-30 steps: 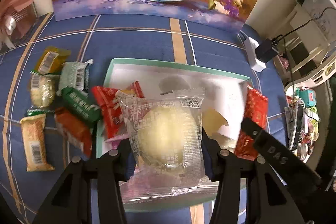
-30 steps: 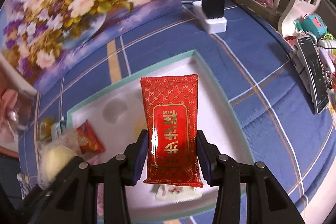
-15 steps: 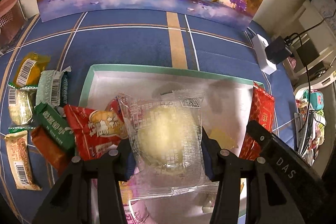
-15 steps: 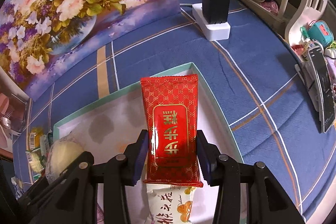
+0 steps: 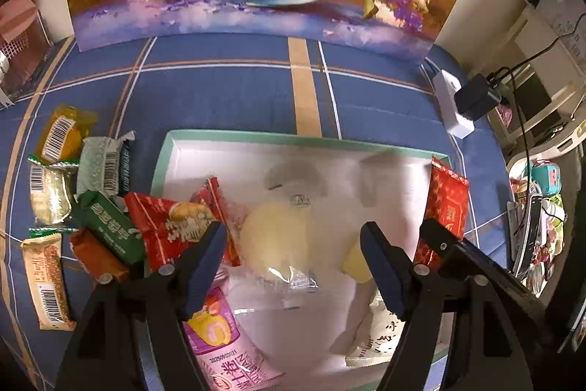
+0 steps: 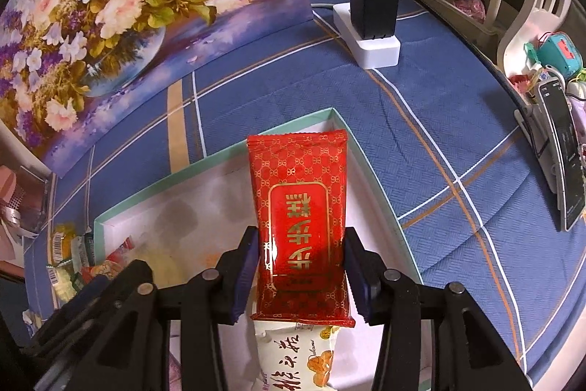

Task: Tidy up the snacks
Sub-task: 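Carry the bun bag and red packet into the white tray and open both grippers, then move both open grippers back from the tray to the snack pile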

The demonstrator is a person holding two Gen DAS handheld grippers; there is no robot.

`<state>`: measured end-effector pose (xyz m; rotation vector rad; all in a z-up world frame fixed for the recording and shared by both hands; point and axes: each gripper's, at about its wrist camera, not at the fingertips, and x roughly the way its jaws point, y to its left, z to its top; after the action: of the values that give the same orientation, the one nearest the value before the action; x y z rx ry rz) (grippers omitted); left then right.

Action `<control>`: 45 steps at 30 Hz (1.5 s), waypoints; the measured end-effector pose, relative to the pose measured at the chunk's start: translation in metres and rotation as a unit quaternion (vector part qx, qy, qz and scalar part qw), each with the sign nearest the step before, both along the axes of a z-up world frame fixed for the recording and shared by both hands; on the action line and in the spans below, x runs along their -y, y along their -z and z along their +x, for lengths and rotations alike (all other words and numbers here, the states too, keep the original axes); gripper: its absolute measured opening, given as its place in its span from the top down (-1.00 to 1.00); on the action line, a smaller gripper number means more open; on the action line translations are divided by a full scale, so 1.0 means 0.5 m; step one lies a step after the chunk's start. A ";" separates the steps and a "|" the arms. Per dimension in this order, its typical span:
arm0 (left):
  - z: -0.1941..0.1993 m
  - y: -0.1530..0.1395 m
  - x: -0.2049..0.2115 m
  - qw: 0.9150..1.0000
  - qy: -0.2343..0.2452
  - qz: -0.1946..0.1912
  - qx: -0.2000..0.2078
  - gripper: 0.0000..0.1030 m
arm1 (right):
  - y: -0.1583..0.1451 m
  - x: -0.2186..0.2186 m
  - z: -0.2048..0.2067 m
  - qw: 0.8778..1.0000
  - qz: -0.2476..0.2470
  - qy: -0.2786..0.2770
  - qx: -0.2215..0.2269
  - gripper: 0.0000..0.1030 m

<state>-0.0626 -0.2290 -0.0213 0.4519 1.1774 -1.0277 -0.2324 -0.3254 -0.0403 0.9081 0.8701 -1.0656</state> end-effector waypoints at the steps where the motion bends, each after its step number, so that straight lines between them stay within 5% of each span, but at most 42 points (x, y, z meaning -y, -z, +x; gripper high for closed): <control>1: 0.002 -0.004 -0.002 1.000 -0.002 -0.001 0.002 -0.48 | 0.000 0.000 -0.001 1.000 0.001 0.001 0.000 0.05; 5: 0.010 -0.012 -0.009 1.000 -0.013 0.000 0.008 -0.49 | 0.002 0.001 -0.002 1.000 0.006 0.002 0.000 0.05; 7: 0.016 -0.012 -0.015 1.000 -0.022 0.002 0.013 -0.72 | 0.002 0.002 -0.001 1.000 0.006 -0.001 0.000 0.04; 12: 0.041 -0.009 -0.035 0.998 -0.051 0.011 0.033 -0.86 | -0.003 -0.004 0.000 1.000 -0.003 -0.009 0.009 -0.30; 16: 0.061 -0.007 -0.051 0.996 -0.074 0.018 0.043 -0.98 | -0.009 -0.011 0.004 1.000 -0.007 -0.018 0.019 -0.35; 20: 0.079 -0.004 -0.066 0.993 -0.095 0.031 0.058 -0.98 | -0.015 -0.023 0.012 0.999 -0.010 -0.027 0.026 -0.54; 24: 0.103 0.002 -0.086 0.990 -0.114 0.045 0.063 -0.98 | -0.020 -0.037 0.023 0.999 -0.020 -0.036 0.023 -1.00; 45: 0.170 -0.045 -0.210 0.982 -0.163 0.050 0.077 -0.98 | -0.065 -0.147 0.087 0.994 -0.039 -0.097 0.028 -1.00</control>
<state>0.0223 -0.1240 0.0012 0.3931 1.1225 -0.6428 -0.1889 -0.2520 -0.0079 0.7669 0.8462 -0.8954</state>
